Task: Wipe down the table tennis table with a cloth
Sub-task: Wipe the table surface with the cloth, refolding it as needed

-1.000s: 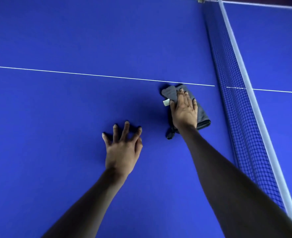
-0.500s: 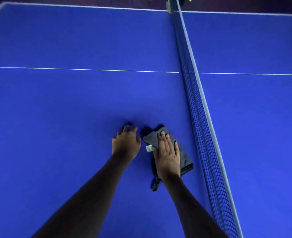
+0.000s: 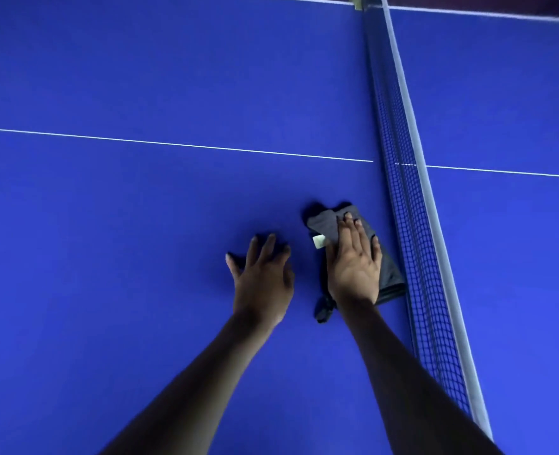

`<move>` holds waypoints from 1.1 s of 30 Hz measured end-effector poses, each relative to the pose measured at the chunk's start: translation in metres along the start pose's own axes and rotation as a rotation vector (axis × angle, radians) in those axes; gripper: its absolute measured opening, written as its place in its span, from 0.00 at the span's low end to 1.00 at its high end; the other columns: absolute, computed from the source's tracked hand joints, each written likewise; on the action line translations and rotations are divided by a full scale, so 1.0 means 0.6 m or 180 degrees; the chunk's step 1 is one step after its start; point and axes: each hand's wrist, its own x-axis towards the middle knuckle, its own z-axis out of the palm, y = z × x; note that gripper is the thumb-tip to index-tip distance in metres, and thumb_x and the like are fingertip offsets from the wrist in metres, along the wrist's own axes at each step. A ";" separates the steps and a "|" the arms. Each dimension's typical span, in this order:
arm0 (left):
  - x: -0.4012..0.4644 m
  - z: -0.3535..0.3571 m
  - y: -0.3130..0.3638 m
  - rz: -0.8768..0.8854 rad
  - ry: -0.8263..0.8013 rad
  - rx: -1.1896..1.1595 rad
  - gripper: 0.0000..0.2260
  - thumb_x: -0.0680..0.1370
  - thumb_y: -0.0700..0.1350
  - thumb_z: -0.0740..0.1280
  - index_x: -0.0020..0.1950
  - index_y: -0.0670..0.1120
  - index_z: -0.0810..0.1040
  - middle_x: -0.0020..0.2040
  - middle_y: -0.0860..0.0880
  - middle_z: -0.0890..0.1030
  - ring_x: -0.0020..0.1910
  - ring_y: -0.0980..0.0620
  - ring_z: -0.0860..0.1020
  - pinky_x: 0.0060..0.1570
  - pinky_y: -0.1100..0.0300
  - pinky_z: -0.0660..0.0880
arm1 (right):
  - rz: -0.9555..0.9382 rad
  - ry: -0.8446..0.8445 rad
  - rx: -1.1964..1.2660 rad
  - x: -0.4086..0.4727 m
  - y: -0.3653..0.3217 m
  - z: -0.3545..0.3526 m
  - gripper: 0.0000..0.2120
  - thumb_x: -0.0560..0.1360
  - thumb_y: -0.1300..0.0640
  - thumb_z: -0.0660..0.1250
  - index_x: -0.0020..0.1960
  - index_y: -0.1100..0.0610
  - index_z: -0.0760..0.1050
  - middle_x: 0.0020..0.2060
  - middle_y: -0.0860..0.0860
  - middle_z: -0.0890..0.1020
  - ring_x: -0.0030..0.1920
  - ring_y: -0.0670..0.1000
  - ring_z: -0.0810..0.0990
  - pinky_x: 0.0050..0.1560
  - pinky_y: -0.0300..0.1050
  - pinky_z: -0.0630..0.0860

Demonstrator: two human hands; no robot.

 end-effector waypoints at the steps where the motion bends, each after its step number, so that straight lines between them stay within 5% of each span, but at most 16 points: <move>1: 0.002 0.003 0.004 -0.0030 0.0145 0.0010 0.20 0.82 0.53 0.54 0.71 0.53 0.76 0.78 0.51 0.68 0.78 0.45 0.62 0.68 0.28 0.58 | 0.0021 0.0028 0.0010 0.030 0.001 0.009 0.23 0.83 0.48 0.55 0.74 0.56 0.73 0.76 0.51 0.73 0.78 0.52 0.69 0.77 0.60 0.62; 6: 0.002 0.025 0.008 0.0115 0.0742 0.0034 0.18 0.79 0.53 0.60 0.63 0.49 0.82 0.72 0.48 0.76 0.74 0.42 0.70 0.65 0.26 0.60 | 0.0061 -0.0033 0.0060 0.147 0.003 0.040 0.24 0.82 0.45 0.55 0.72 0.54 0.75 0.75 0.51 0.75 0.76 0.53 0.71 0.77 0.59 0.63; 10: 0.003 0.039 0.007 0.0158 0.0822 0.0017 0.19 0.78 0.51 0.60 0.64 0.48 0.82 0.72 0.47 0.75 0.75 0.42 0.69 0.67 0.24 0.57 | 0.0131 -0.0487 0.0023 0.231 0.020 0.050 0.25 0.84 0.44 0.58 0.78 0.50 0.69 0.80 0.48 0.67 0.81 0.51 0.62 0.81 0.55 0.53; 16: 0.007 0.048 0.001 0.0225 0.0915 -0.0054 0.19 0.79 0.51 0.60 0.66 0.48 0.81 0.74 0.48 0.74 0.76 0.42 0.68 0.68 0.24 0.55 | 0.0747 -0.0468 -0.0078 0.285 0.034 0.048 0.31 0.83 0.37 0.56 0.82 0.49 0.62 0.84 0.49 0.58 0.84 0.52 0.52 0.80 0.55 0.48; 24: 0.009 0.033 -0.008 0.0137 0.0536 -0.0173 0.20 0.80 0.53 0.58 0.68 0.51 0.79 0.75 0.49 0.72 0.77 0.43 0.67 0.68 0.24 0.56 | 0.0576 -0.0169 0.0191 0.121 0.038 0.016 0.22 0.85 0.48 0.60 0.75 0.57 0.72 0.79 0.53 0.69 0.81 0.56 0.63 0.79 0.56 0.58; 33: -0.130 -0.021 -0.059 0.0370 0.0379 -0.1066 0.14 0.77 0.44 0.64 0.60 0.48 0.83 0.69 0.46 0.76 0.72 0.43 0.70 0.67 0.46 0.72 | 0.0398 -0.0190 0.0281 -0.149 0.021 -0.056 0.25 0.83 0.49 0.53 0.73 0.62 0.74 0.74 0.56 0.75 0.77 0.57 0.71 0.78 0.54 0.60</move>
